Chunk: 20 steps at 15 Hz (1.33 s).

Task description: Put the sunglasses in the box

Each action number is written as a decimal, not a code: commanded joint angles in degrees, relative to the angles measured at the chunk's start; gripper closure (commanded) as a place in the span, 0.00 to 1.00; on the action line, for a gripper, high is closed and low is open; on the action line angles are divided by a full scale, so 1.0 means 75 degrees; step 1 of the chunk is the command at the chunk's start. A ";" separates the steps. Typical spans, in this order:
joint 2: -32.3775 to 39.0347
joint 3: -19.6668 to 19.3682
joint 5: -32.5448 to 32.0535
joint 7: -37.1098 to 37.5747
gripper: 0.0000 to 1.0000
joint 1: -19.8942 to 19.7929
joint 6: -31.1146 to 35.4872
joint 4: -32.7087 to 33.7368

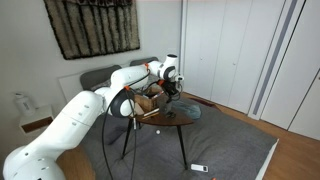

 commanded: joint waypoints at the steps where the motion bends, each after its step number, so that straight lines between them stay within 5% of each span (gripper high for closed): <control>1: 0.0043 -0.0011 -0.0054 -0.0021 0.92 0.0022 -0.0235 0.0328; 20: -0.0926 -0.0095 -0.0262 -0.0080 0.93 0.0105 -0.0374 0.0246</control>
